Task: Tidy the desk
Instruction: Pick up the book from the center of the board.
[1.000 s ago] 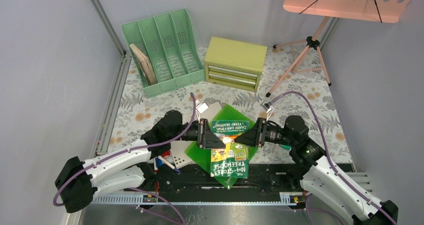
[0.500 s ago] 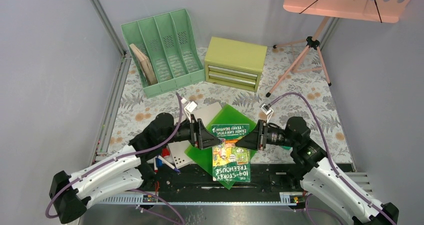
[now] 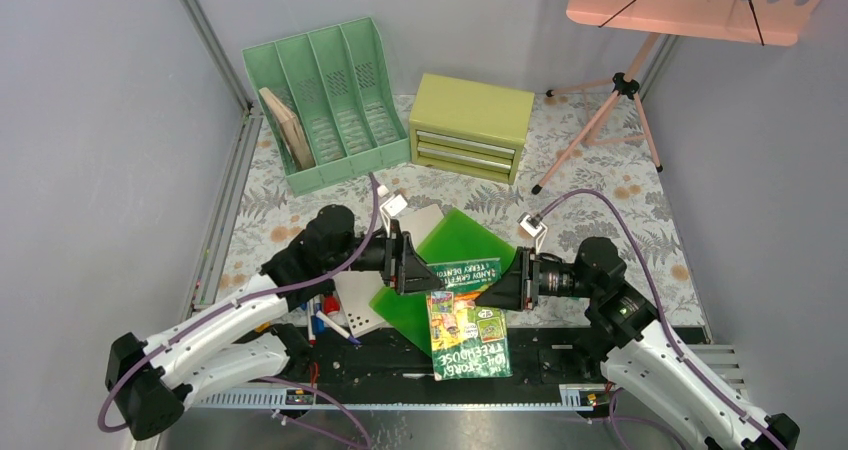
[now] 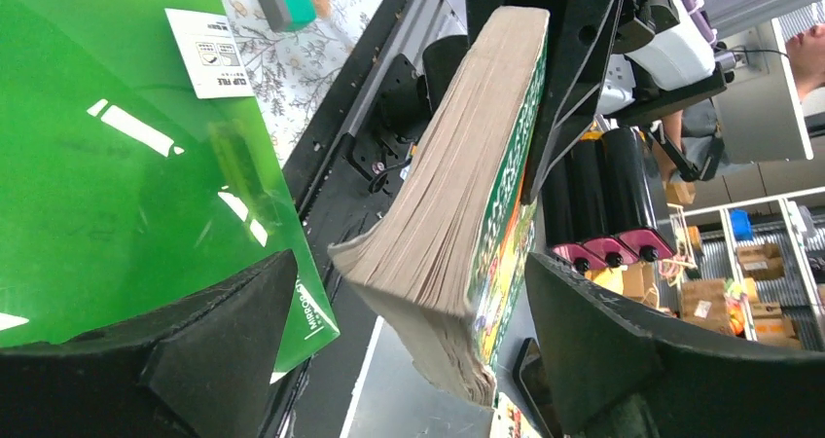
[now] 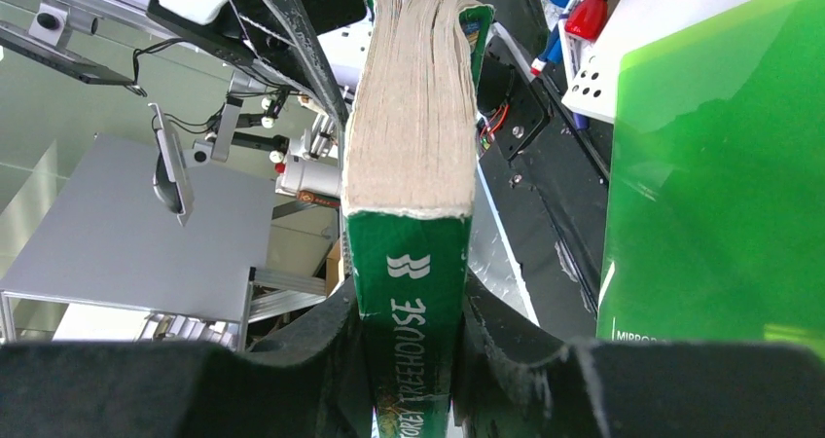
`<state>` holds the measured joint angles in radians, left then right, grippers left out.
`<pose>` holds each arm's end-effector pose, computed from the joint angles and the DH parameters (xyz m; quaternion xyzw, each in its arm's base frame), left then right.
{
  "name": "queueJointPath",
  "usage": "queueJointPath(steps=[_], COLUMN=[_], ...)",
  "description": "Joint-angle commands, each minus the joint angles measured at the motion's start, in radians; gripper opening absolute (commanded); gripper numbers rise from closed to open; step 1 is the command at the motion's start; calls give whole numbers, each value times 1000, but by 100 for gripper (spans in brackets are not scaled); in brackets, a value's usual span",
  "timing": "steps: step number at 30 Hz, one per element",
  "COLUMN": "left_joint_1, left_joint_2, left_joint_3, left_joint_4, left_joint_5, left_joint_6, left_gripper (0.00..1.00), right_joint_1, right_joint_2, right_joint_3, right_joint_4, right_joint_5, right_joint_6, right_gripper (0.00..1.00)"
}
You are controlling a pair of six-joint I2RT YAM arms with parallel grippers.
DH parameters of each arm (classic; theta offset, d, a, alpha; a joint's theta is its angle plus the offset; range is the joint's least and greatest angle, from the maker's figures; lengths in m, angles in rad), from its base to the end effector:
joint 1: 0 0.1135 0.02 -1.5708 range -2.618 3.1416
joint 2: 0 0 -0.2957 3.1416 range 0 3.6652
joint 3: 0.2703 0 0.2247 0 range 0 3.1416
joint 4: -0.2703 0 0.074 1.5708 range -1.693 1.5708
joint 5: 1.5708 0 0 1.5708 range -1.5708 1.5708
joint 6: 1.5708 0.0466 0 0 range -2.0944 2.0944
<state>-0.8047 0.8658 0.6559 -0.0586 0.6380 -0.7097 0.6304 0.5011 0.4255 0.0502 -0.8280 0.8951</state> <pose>0.0910 -0.1346 0.3227 0.2257 0.7454 -0.5766 0.2469 0.0497 0.0788 0.2963 -0.1918 0.6869 0.6498 0.2630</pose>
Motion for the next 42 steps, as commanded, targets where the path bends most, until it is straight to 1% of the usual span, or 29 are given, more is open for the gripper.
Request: queueJointPath(steps=[1, 4, 8, 12, 16, 18, 22, 23, 25, 29, 32, 35, 36, 37, 38, 42], left_joint_1=[3, 1, 1, 2, 1, 1, 1, 2, 1, 2, 3, 3, 4, 6, 7, 16], left_joint_2=[49, 55, 57, 51, 43, 46, 53, 54, 50, 30, 4, -24, -32, -41, -49, -88], left_joint_3=[60, 50, 53, 42, 35, 35, 40, 40, 37, 21, -3, -20, -24, -26, -27, -29], left_joint_4=[65, 121, 117, 118, 122, 129, 132, 132, 131, 131, 134, 127, 120, 110, 99, 51], left_joint_5=[121, 148, 169, 181, 180, 186, 191, 187, 170, 120, 75, 24, 9, -9, -26, -104], left_joint_6=[-5, -31, -38, -52, -59, -67, -70, -70, -70, -67, -72, -76, -73, -71, -68, -52], left_gripper=[84, 72, 50, 34, 25, 18, 0, 0, 0, 0, 0, 0, 0, 0, 0, 0], right_joint_1=[5, 4, 4, 5, 5, 4, 5, 4, 4, 5, 4, 4, 5, 4, 4, 4], right_joint_2=[-9, -15, -22, -14, -9, -6, -4, -4, -5, -28, -50, -71, -77, -84, -92, -128], right_joint_3=[61, 64, 65, 65, 64, 65, 65, 67, 70, 83, 93, 105, 111, 116, 122, 139], right_joint_4=[46, 37, 12, -4, -5, -12, -32, -39, -70, -135, -175, -237, -252, -272, -295, -352], right_joint_5=[-50, -38, -17, -7, -5, -5, 0, 4, 18, 70, 107, 148, 165, 182, 200, 265], right_joint_6=[21, 17, 5, -1, -3, -9, -23, -25, -34, -67, -85, -119, -126, -137, -146, -171], right_gripper=[0, 0, 0, 0, 0, 0, 0, 1, 8, 41, 63, 84, 88, 96, 99, 100])
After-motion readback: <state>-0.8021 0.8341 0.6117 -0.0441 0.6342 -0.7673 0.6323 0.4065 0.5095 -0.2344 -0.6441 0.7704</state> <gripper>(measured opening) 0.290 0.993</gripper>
